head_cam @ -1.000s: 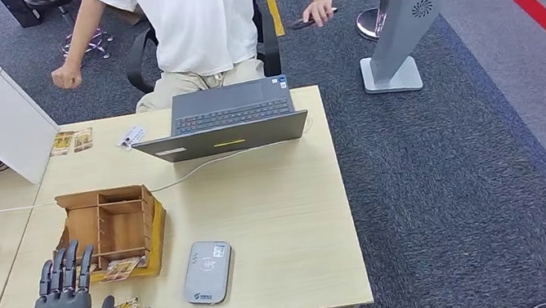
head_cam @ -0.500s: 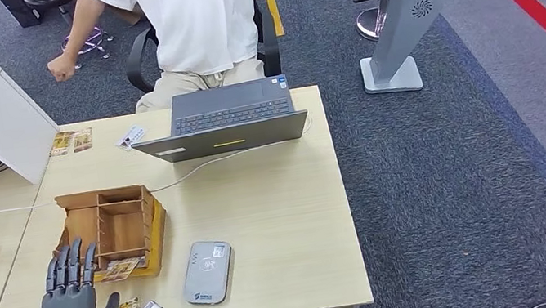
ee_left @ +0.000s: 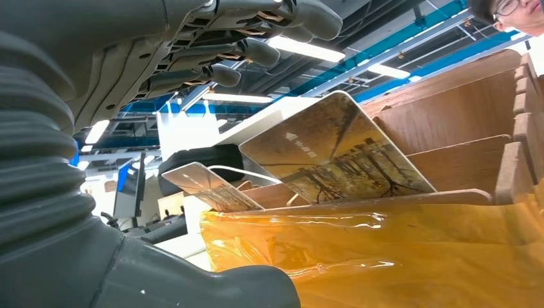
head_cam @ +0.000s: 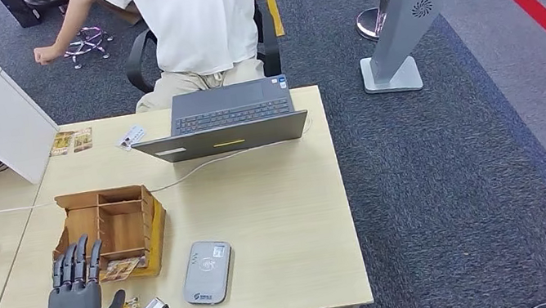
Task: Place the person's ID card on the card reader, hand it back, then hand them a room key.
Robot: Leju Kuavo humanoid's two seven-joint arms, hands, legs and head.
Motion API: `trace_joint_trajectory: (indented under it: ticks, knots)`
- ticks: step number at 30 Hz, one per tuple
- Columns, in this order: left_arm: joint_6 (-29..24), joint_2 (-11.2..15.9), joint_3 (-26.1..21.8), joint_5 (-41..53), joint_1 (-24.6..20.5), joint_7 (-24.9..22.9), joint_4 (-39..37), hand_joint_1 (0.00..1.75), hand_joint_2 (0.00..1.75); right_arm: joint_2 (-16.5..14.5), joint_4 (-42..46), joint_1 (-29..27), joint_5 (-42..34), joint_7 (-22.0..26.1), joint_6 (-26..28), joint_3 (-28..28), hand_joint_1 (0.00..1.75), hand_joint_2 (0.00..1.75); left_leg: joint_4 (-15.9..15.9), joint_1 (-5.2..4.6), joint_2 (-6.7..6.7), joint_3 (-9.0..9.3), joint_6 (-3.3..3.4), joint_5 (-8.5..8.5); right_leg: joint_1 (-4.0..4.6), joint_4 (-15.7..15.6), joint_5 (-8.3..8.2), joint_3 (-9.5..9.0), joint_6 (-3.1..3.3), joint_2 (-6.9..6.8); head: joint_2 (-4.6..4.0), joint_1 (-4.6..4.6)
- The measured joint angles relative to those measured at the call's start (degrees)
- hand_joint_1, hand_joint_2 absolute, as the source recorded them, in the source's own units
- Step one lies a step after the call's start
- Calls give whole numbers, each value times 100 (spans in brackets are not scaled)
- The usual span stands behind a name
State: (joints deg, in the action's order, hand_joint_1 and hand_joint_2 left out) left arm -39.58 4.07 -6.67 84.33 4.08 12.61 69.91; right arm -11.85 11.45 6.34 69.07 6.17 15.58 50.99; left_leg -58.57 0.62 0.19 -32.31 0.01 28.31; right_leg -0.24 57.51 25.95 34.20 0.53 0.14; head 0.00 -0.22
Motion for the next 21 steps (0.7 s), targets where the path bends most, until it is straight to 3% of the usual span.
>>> trace_joint_trajectory:
  ticks: [13, 17, 21]
  knots:
    - [0, -74, 5, 10, -150, 9, -30, 0, 175, -2, 1, 0, 22, 5, -9, -90, 0, 175, 0, 0, 0, 0, 0, 0, 0, 0, 0, 0, 0, 1, 0, 0]
    - [0, -75, 19, 5, -153, 9, -37, 175, 175, -2, 0, 2, 23, 5, -9, -94, 0, 175, 0, 0, 0, 0, 0, 0, 0, 0, 0, 0, 0, 1, 0, 0]
    - [0, -70, 77, -66, -181, -25, -137, 175, 175, -2, 0, 2, -4, 5, -14, -94, 0, 175, 0, 0, 0, -1, 0, 0, 0, 0, 0, 1, 0, 1, 0, 0]
